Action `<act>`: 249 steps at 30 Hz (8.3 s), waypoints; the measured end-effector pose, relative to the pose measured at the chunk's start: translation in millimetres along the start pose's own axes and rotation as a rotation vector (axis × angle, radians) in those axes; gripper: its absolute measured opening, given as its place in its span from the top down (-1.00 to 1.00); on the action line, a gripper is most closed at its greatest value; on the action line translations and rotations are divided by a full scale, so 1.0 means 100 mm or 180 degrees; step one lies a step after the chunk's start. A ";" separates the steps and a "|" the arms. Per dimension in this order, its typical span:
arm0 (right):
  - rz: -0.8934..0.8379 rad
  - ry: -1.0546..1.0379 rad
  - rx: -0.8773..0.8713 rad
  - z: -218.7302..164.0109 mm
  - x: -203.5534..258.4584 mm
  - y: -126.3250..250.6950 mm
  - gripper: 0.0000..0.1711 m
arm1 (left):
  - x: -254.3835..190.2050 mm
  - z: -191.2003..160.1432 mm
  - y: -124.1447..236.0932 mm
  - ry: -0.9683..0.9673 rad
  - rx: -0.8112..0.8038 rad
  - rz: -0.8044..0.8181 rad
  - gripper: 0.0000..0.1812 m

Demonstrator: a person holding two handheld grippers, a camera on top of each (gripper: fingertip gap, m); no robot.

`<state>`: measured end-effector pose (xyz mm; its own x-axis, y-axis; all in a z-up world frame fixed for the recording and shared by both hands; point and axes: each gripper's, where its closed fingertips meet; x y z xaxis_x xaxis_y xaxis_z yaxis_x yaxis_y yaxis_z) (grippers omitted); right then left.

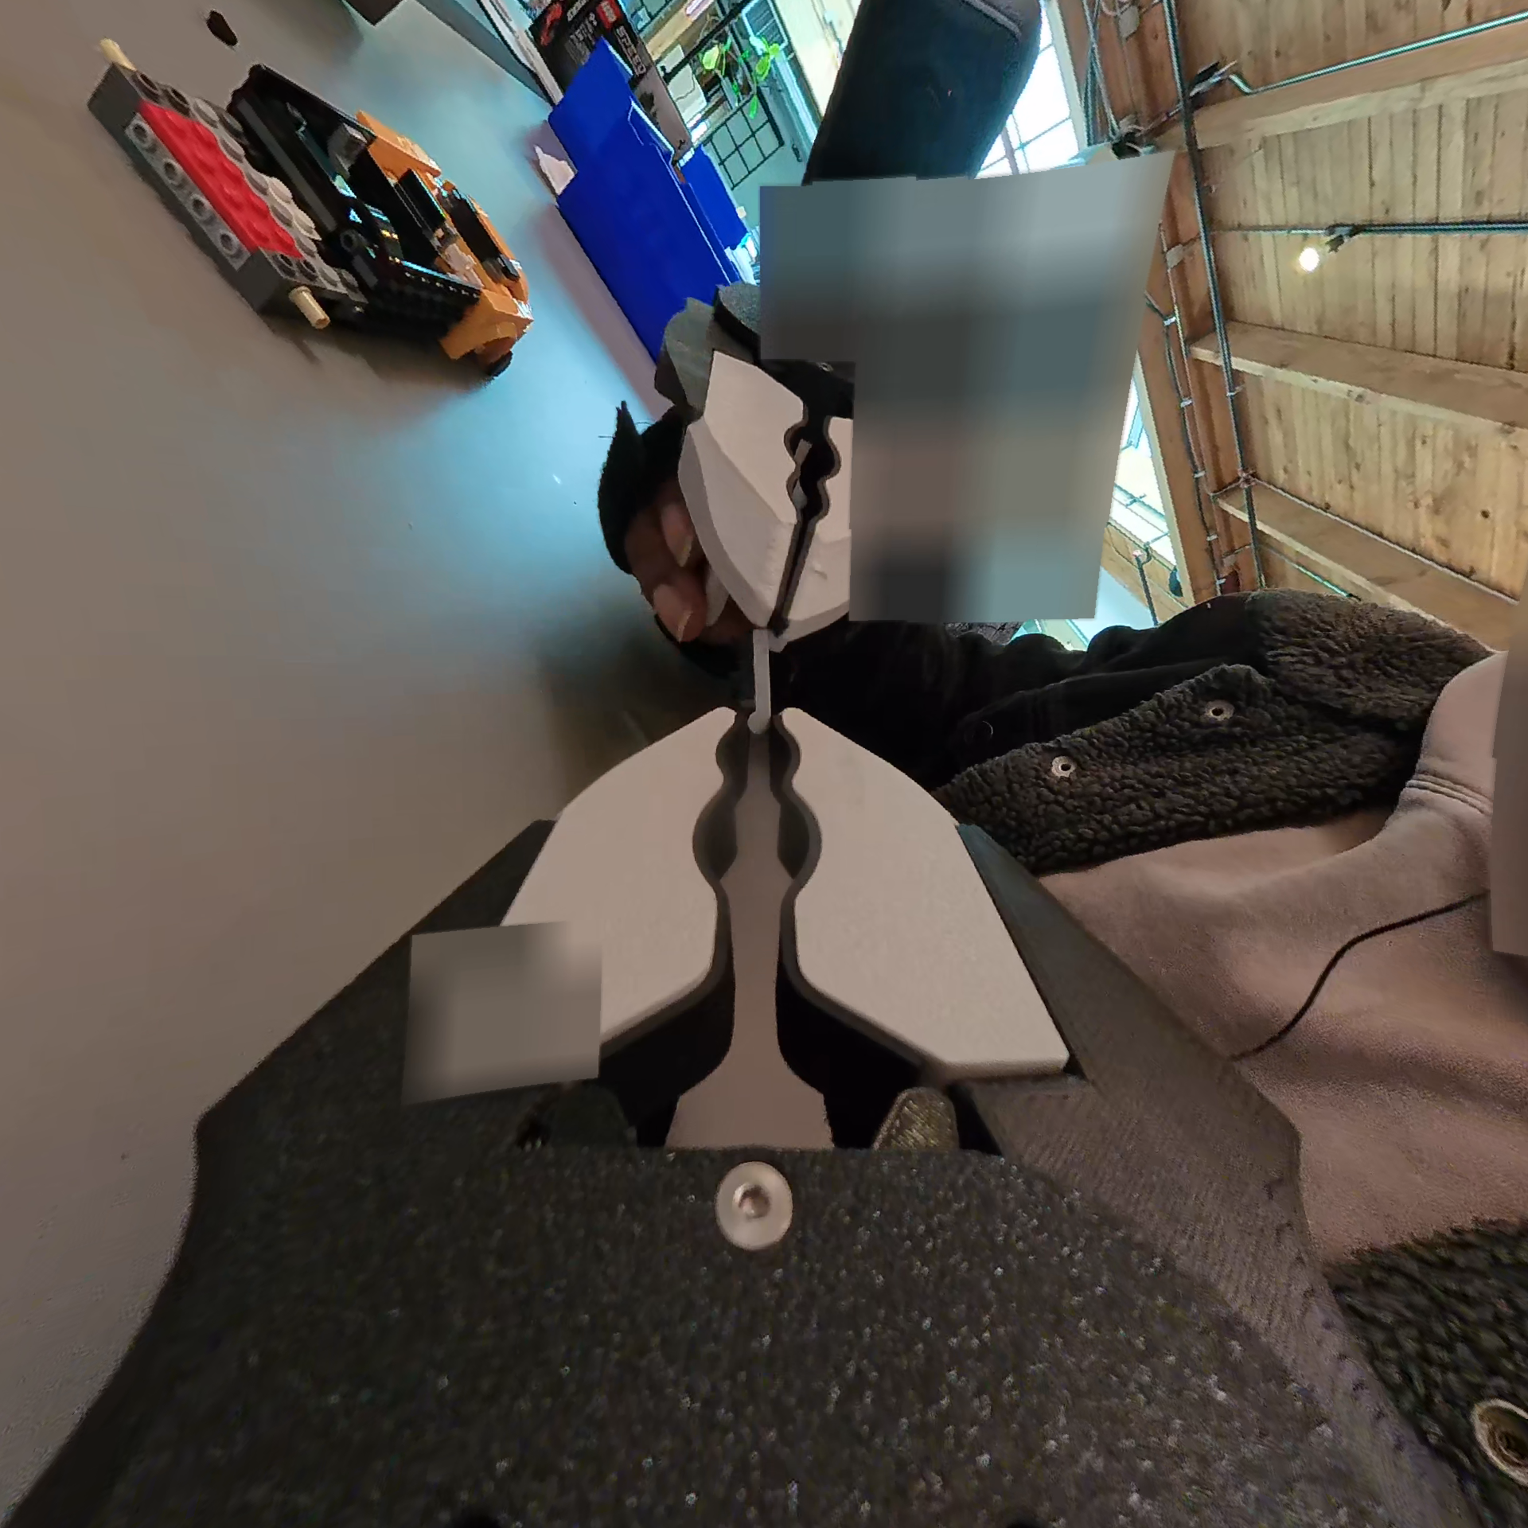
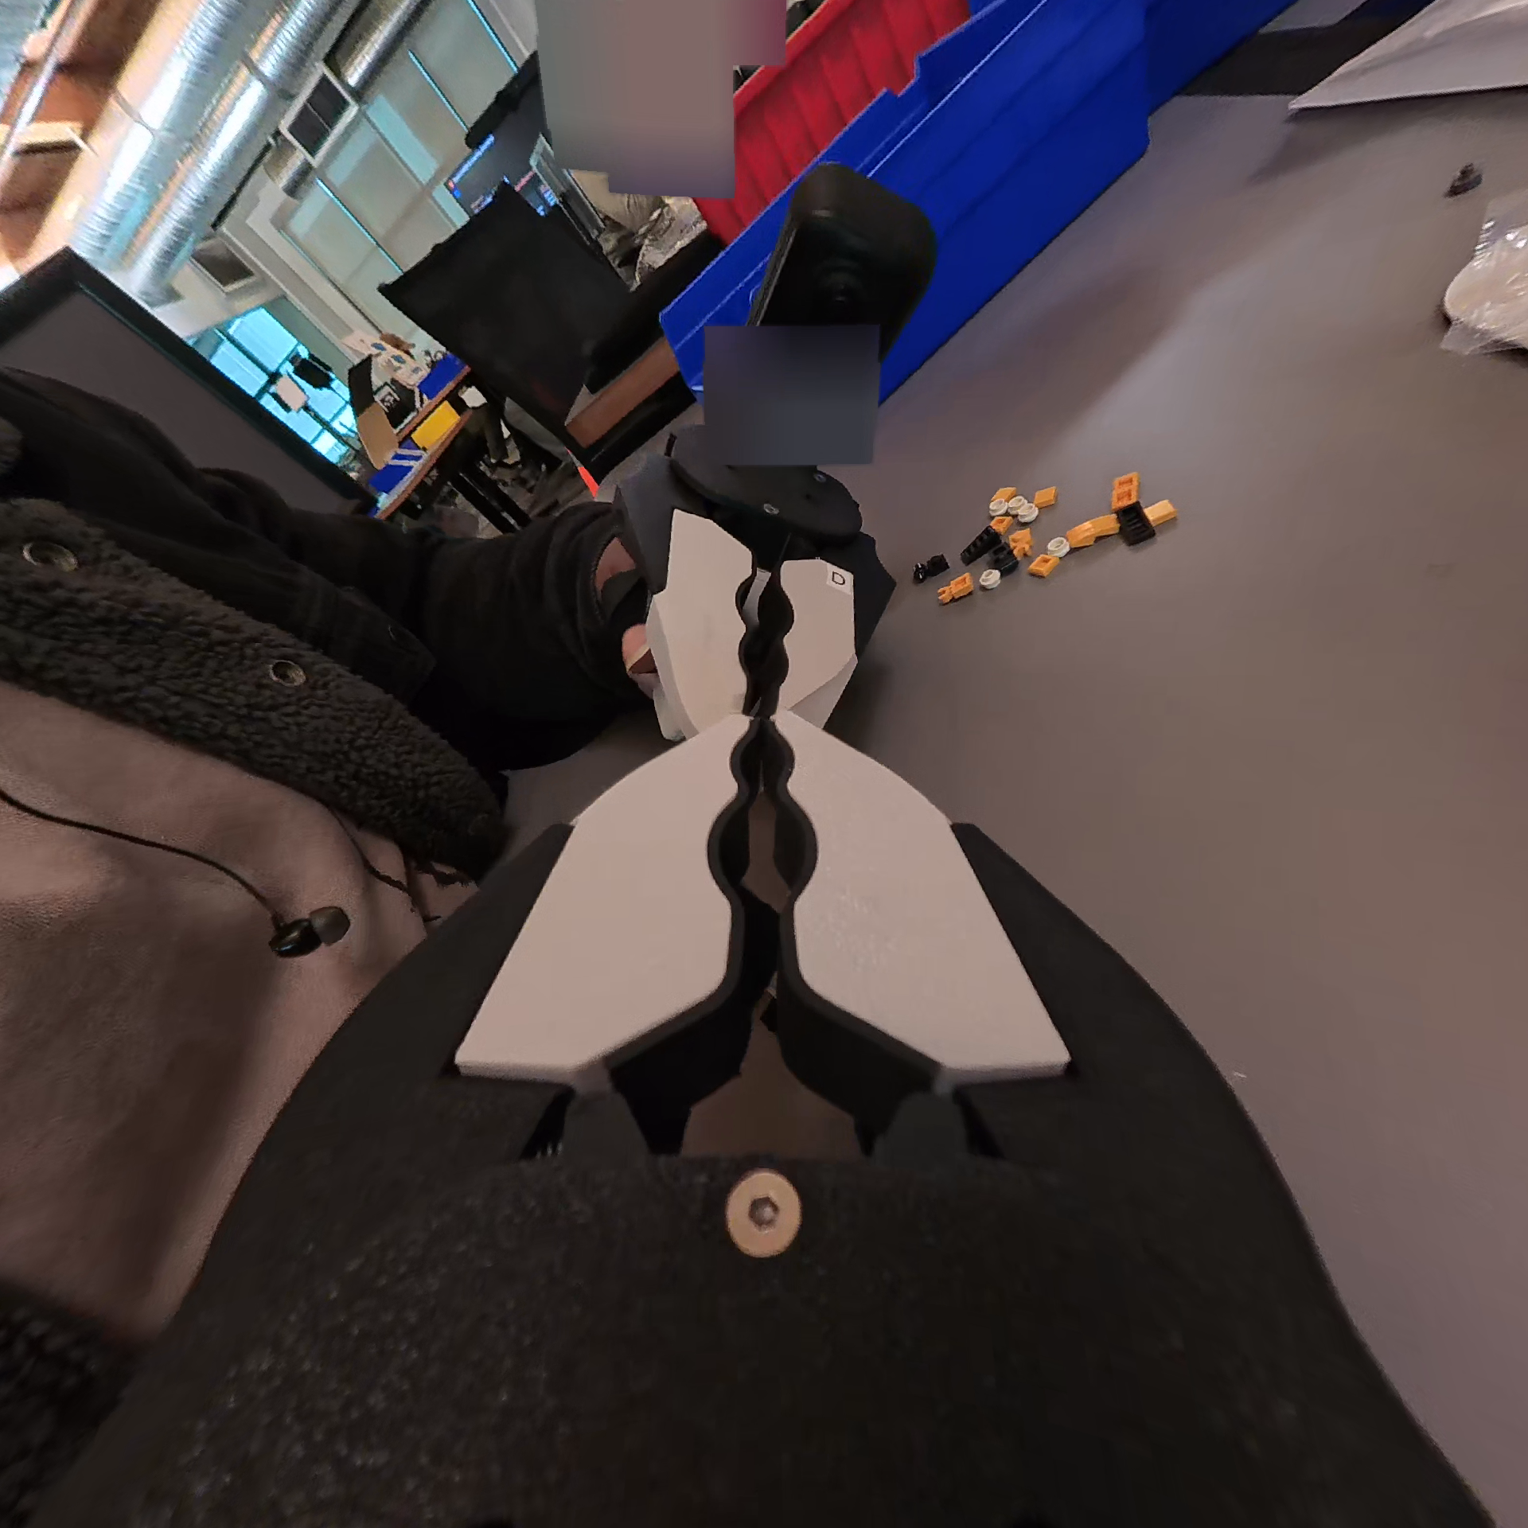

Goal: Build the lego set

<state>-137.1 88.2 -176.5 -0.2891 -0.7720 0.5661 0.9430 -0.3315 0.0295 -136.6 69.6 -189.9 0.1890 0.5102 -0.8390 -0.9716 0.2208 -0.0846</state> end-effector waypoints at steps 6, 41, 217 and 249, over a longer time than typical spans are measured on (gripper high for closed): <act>-0.0036 0.0154 -0.0132 0.07 0.00 0.01 0.97 | 0.00 0.02 0.00 -0.0002 -0.0037 -0.0006 0.96; -0.0463 0.1801 -0.0307 0.19 -0.01 0.02 0.72 | -0.13 0.18 0.03 -0.0285 -0.0352 -0.0176 0.96; -0.0691 0.1438 0.1717 -0.92 -0.07 0.37 0.87 | 0.43 -0.66 0.08 -0.3151 0.2079 0.0878 0.72; -0.0782 0.1571 0.1566 -0.86 -0.14 0.37 0.87 | 0.43 -0.64 0.13 -0.3164 0.2027 0.0876 0.87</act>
<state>-112.0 39.8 -254.1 -0.4325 -0.8994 0.0626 0.7729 -0.3341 0.5394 -149.8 41.5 -261.4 0.2853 0.9583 0.0150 -0.8054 0.2312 0.5458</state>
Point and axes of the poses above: each gripper's, where its closed fingertips meet, y back along the fingers, z out of its top, x = y × z across the jaws, and after that the axes turned 12 degrees about -x, right-handed
